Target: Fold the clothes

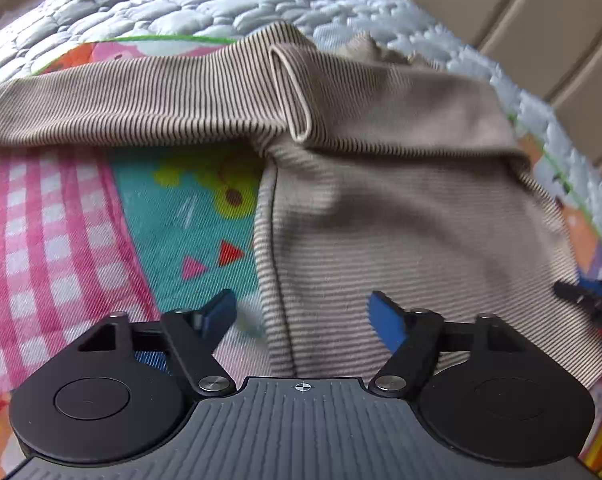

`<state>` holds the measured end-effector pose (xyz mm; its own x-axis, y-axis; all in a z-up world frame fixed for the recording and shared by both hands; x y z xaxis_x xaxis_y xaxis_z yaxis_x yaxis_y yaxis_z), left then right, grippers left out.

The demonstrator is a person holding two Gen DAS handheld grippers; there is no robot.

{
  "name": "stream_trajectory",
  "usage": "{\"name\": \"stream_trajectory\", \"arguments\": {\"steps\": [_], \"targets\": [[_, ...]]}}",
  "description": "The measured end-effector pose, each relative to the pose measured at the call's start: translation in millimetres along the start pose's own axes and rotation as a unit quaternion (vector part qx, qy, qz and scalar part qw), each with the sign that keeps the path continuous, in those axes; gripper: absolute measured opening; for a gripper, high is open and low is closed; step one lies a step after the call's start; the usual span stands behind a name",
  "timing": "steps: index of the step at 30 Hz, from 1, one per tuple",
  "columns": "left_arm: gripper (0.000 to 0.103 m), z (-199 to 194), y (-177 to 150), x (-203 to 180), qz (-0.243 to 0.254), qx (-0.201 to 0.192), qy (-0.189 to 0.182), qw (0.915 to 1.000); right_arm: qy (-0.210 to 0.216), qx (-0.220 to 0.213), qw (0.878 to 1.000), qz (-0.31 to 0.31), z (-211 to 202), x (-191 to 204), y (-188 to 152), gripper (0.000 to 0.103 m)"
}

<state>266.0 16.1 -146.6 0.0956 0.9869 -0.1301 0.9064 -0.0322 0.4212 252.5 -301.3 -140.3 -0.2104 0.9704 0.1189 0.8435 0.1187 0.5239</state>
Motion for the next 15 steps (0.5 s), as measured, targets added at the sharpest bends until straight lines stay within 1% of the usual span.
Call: {"name": "stream_trajectory", "arguments": {"steps": [2, 3, 5, 6, 8, 10, 11, 12, 13, 14, 15], "targets": [[0.061, -3, -10, -7, 0.045, 0.002, 0.031, 0.9985, 0.0, 0.006, 1.0, -0.009, -5, 6, -9, 0.008], [0.057, -6, -16, -9, 0.051, 0.013, 0.031, 0.9982, 0.004, 0.015, 1.0, -0.016, -8, 10, -17, 0.008], [0.036, -12, -26, -14, 0.061, 0.036, 0.031, 0.997, 0.016, 0.035, 0.999, -0.028, -16, 18, -32, 0.008], [0.034, -15, -32, -16, 0.067, 0.048, 0.03, 0.9961, 0.021, 0.044, 0.998, -0.036, -22, 22, -40, 0.008], [0.034, -21, -47, -21, 0.09, 0.072, 0.025, 0.993, 0.025, 0.058, 0.997, -0.054, -33, 30, -53, 0.008], [0.034, -27, -59, -21, 0.103, 0.087, 0.018, 0.9907, 0.015, 0.062, 0.996, -0.069, -43, 35, -58, 0.011], [0.037, -31, -63, -20, 0.104, 0.09, 0.012, 0.9904, 0.01, 0.051, 0.996, -0.07, -49, 36, -55, 0.011], [0.041, -35, -62, -15, 0.09, 0.08, 0.004, 0.9927, 0.007, 0.034, 0.997, -0.068, -56, 38, -49, 0.013], [0.05, -40, -60, -11, 0.076, 0.07, -0.003, 0.9946, 0.004, 0.013, 0.998, -0.064, -63, 40, -42, 0.019], [0.052, -43, -57, -7, 0.064, 0.059, -0.011, 0.9962, 0.002, -0.009, 0.998, -0.054, -69, 43, -34, 0.022], [0.052, -42, -44, -8, 0.055, 0.041, -0.019, 0.9974, 0.001, -0.031, 0.999, -0.043, -76, 45, -26, 0.03]]}}
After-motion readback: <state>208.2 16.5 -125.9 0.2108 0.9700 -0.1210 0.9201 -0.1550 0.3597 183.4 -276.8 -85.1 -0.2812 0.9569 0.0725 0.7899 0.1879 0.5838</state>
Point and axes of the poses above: each gripper's, at about its wrist camera, not at the fingertips, and z roughly the way its jaws point, x to its left, y to its top, the point moved 7 cm from there along z, roughly the way its jaws point, and after that the axes turned 2 degrees about z, right-handed, at the moved point
